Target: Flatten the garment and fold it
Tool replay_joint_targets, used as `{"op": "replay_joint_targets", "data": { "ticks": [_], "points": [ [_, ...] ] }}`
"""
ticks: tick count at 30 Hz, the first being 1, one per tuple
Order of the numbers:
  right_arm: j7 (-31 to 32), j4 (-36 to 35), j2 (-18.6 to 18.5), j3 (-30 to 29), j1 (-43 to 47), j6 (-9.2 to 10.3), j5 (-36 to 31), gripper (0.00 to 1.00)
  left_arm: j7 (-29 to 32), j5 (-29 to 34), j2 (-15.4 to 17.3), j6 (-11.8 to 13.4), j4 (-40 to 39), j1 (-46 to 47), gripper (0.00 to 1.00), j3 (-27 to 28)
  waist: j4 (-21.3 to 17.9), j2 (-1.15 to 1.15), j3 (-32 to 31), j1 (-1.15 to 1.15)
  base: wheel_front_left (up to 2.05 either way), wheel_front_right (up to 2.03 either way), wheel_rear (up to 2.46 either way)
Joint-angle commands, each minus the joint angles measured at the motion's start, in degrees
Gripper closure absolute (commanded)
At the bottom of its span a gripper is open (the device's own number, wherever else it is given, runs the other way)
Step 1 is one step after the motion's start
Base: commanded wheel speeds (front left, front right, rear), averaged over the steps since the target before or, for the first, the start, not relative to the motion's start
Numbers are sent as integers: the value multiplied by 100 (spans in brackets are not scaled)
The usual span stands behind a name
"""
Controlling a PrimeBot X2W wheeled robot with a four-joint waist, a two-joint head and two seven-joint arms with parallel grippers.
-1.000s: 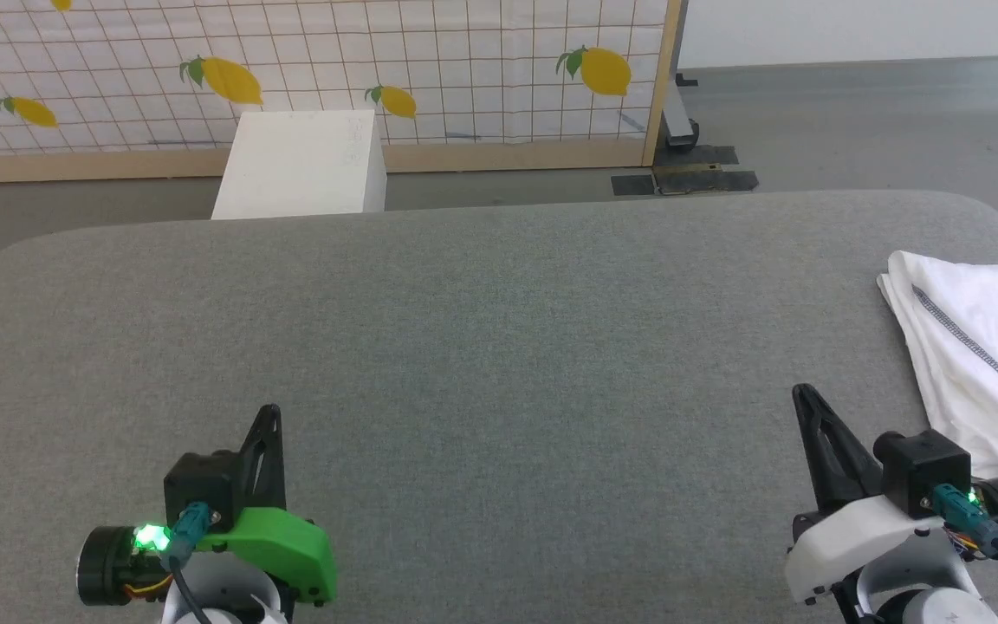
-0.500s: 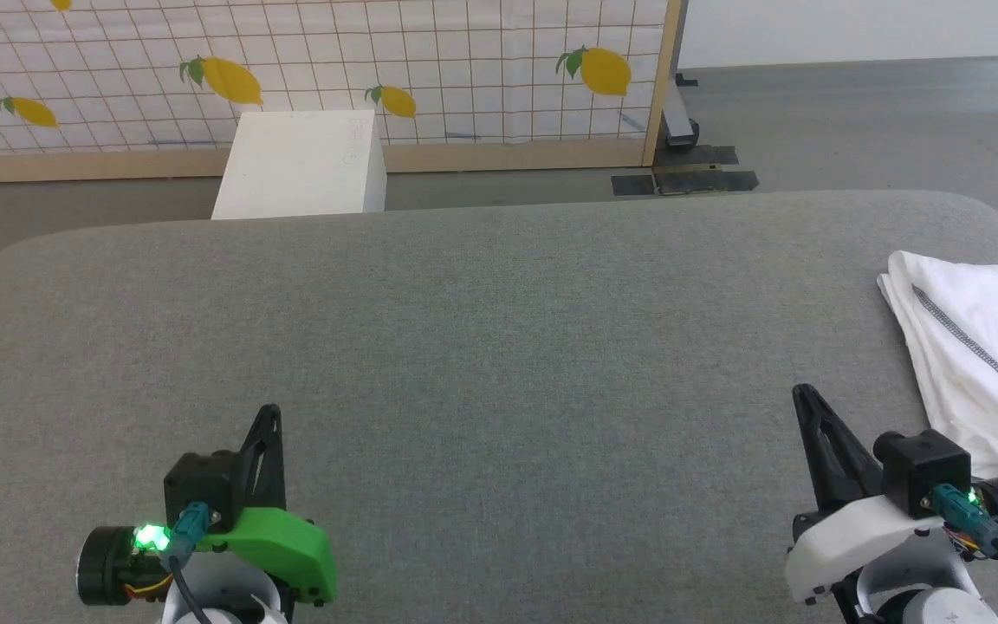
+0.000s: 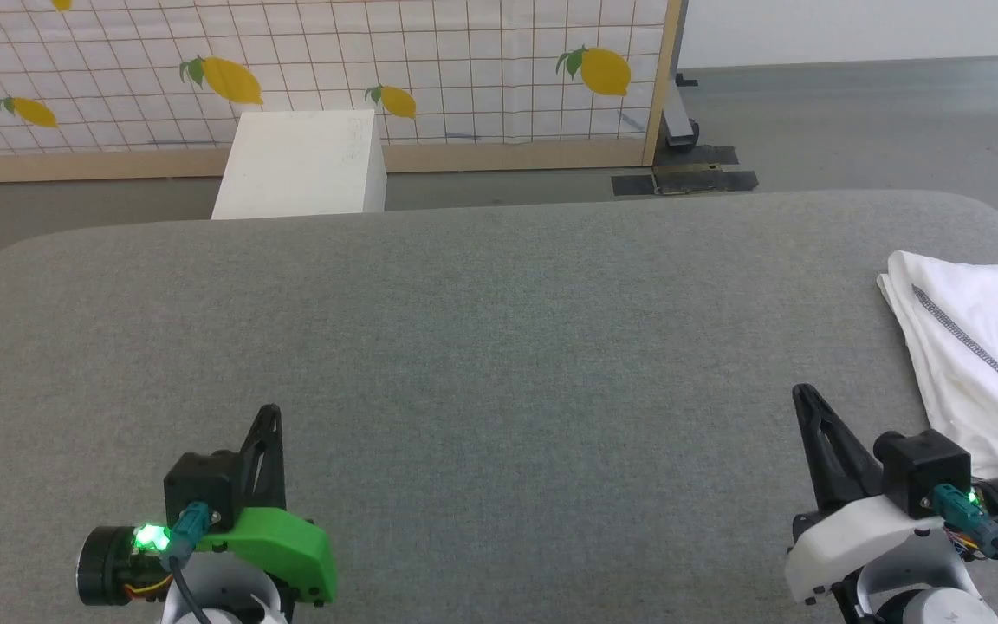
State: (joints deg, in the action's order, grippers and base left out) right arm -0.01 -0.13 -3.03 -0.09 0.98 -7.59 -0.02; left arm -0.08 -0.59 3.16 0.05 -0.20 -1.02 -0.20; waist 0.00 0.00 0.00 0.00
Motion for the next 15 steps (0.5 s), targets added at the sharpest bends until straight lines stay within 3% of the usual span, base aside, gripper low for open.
{"op": "replay_joint_targets", "data": {
  "ticks": [1,15],
  "points": [
    [1,13,15,9,-98,10,2,100,8,59,-28,-5,20,102,100,20,0,0,0,0,0,0,0],
    [1,13,15,9,-98,10,2,100,8,59,-28,-5,20,102,100,20,0,0,0,0,0,0,0]
  ]
}}
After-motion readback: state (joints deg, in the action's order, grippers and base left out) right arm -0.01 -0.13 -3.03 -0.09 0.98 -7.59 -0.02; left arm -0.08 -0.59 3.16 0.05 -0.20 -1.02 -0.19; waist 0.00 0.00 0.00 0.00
